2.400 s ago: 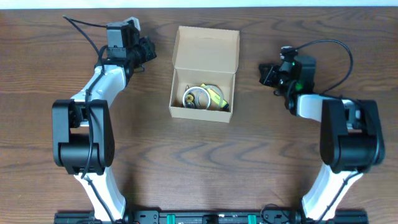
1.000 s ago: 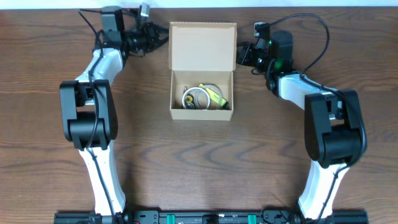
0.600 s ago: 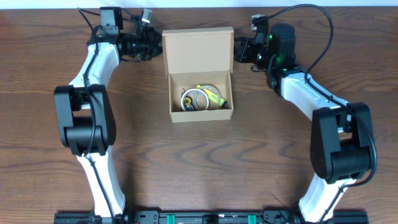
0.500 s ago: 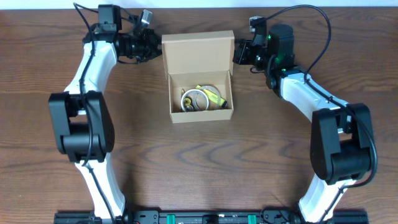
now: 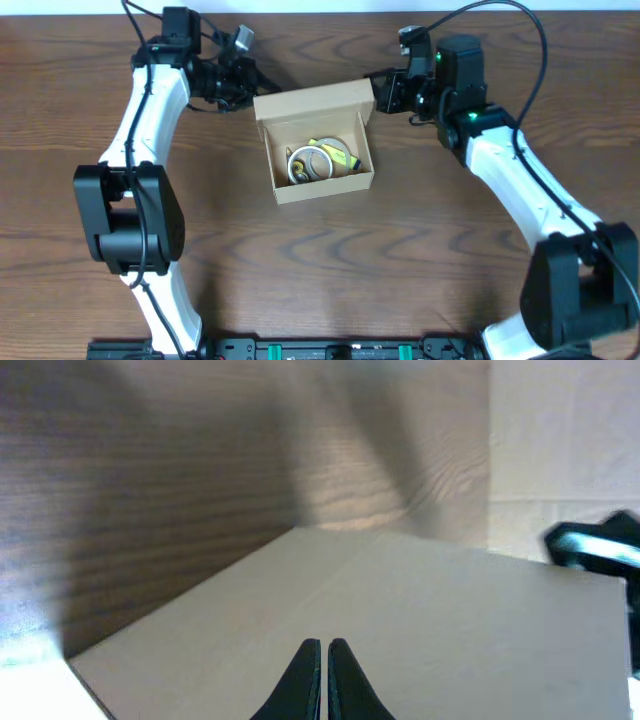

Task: Pack container
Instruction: 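Push the lid flaps down with both grippers to close the box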

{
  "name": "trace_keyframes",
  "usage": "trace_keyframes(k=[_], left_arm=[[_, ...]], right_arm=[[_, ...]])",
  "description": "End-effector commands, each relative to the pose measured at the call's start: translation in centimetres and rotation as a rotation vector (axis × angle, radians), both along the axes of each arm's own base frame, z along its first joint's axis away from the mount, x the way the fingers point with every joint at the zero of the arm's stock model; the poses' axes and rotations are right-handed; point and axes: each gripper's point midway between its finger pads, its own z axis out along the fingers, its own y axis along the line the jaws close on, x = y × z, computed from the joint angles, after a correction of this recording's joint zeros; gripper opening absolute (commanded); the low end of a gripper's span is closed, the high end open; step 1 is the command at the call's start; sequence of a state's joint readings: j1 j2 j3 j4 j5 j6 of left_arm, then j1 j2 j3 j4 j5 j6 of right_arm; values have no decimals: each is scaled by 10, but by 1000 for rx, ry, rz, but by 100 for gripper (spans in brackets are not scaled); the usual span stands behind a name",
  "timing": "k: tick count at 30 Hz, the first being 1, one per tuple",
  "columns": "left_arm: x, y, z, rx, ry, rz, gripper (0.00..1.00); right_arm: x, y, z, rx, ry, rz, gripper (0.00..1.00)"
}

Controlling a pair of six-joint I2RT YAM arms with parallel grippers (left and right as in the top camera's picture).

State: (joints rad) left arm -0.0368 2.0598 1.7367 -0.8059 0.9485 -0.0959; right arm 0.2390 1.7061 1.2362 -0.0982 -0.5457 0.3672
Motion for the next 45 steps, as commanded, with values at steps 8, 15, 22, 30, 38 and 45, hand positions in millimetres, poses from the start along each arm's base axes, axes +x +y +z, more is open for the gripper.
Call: trace_keyframes(k=[8, 15, 22, 30, 38, 45], left_arm=[[-28, 4, 39, 301, -157, -28, 6], [-49, 31, 34, 463, -85, 10, 6], [-58, 67, 61, 646, -144, 118, 19], [-83, 103, 83, 798, -114, 263, 16], [-99, 106, 77, 818, -47, 244, 6], [-99, 106, 77, 818, -48, 244, 6]], right_arm=[[-34, 20, 20, -73, -44, 113, 1], [-73, 56, 0, -135, 23, 238, 1], [-106, 72, -34, -317, 98, 251, 1], [-122, 72, -73, -429, 201, 264, 1], [-129, 75, -140, -522, 334, 291, 1], [-116, 82, -109, -472, 229, 272, 1]])
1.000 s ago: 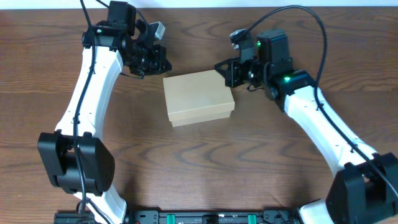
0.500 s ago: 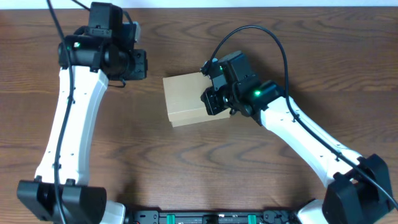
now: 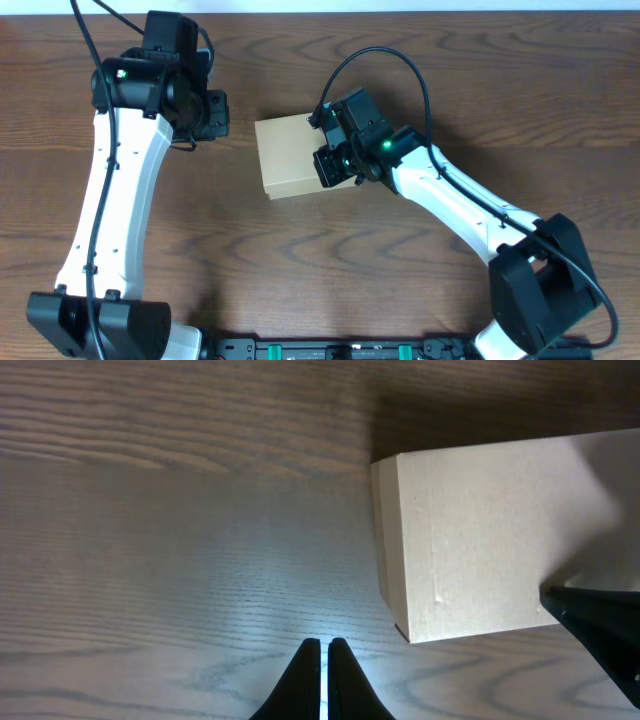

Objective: Pack container

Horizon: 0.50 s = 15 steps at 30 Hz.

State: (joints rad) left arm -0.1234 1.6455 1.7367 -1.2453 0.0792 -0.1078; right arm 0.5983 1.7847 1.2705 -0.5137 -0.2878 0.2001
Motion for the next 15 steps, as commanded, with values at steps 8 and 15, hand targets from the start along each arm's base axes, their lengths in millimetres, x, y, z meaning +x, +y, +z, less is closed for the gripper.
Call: trace_keyframes(k=[8, 15], left_arm=[[-7, 5, 26, -1, -77, 18, 6], [-36, 8, 53, -7, -123, 18, 95]], right_arm=[[-1, -29, 91, 51, -228, -2, 3], [-1, -97, 131, 18, -297, -94, 99]])
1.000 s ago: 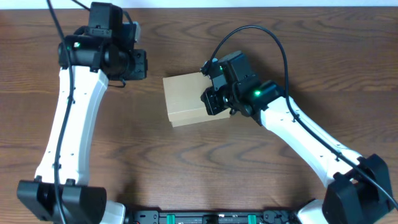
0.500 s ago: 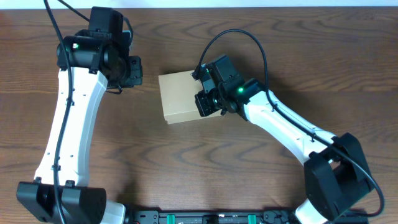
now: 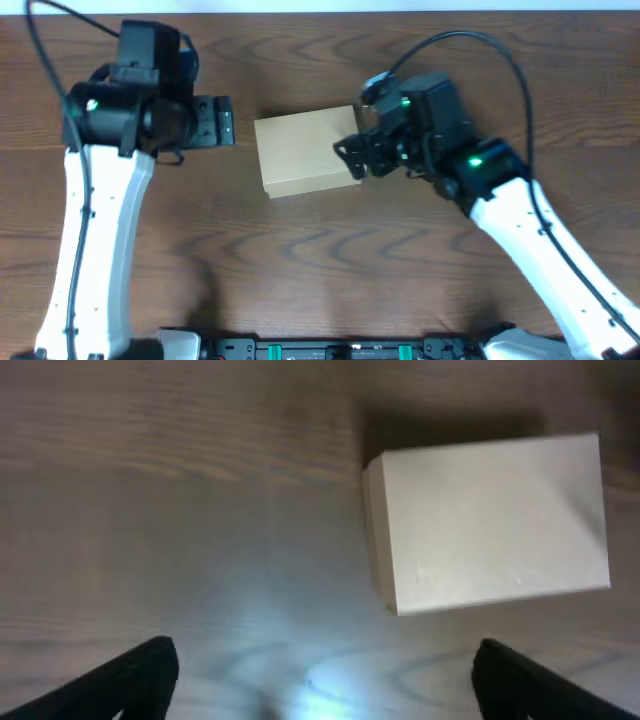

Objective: Pack container

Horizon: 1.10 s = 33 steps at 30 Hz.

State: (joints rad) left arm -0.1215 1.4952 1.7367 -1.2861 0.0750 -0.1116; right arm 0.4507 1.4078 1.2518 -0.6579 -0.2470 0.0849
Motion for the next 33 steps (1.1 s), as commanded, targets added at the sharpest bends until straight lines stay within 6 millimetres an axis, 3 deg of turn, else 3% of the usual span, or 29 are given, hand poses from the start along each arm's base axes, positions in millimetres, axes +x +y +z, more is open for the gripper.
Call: trace_keyframes(k=[1, 5, 8, 12, 14, 20, 23, 26, 29, 33], left_arm=[[-12, 4, 10, 4, -10, 12, 95], [-41, 10, 16, 20, 22, 18, 95], [-61, 17, 22, 39, 14, 46, 95], [-106, 29, 19, 30, -81, 114, 95], [-131, 31, 8, 5, -161, 127, 95], [-171, 31, -19, -86, -306, 176, 95], [-177, 32, -32, -148, -382, 231, 95], [-169, 31, -35, -178, -453, 246, 96], [-158, 29, -42, -180, -460, 245, 96], [-163, 30, -53, -168, -414, 248, 95]], right_arm=[[-2, -27, 12, -23, -29, -34, 99], [-28, -68, 24, -75, -15, -68, 99], [-48, -88, 31, -99, -32, -80, 99], [-85, -123, 27, -101, -81, -166, 99], [-109, -133, 17, -85, -109, -195, 99], [-138, -139, 1, -28, -136, -254, 99], [-141, -140, -1, -25, -145, -256, 99], [-140, -139, -1, -25, -145, -255, 99], [-142, -140, -3, -28, -134, -254, 99], [-142, -140, -3, -28, -134, -254, 99]])
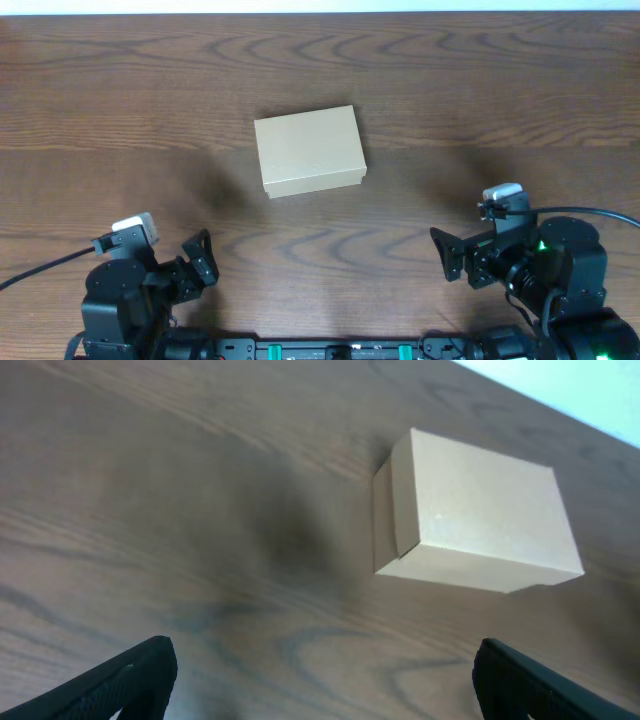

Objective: Pack container

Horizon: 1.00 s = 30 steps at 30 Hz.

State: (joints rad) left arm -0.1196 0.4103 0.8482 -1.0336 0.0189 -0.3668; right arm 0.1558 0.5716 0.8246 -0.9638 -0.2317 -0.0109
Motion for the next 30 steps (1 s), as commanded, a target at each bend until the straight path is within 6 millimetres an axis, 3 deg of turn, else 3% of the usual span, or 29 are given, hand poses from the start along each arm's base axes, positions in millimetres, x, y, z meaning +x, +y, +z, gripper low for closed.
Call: trace_keyframes(k=[1, 9, 12, 15, 21, 24, 30], left_arm=[[-4, 1, -7, -2, 33, 7, 95], [-32, 9, -35, 45, 192, 15, 95], [-32, 9, -34, 47, 185, 18, 95], [-26, 17, -21, 88, 99, 43, 96], [-11, 16, -5, 263, -82, -98, 95], [0, 15, -22, 354, -130, -159, 95], [17, 18, -56, 369, -161, -133, 95]], right_arm=[[0, -1, -1, 11, 8, -13, 99], [0, -1, -1, 11, 8, -13, 99], [0, -1, -1, 11, 8, -13, 99], [0, -1, -1, 11, 8, -13, 99], [0, -1, -1, 11, 8, -13, 99], [0, -1, -1, 11, 8, -13, 99], [0, -1, -1, 11, 8, -13, 99]])
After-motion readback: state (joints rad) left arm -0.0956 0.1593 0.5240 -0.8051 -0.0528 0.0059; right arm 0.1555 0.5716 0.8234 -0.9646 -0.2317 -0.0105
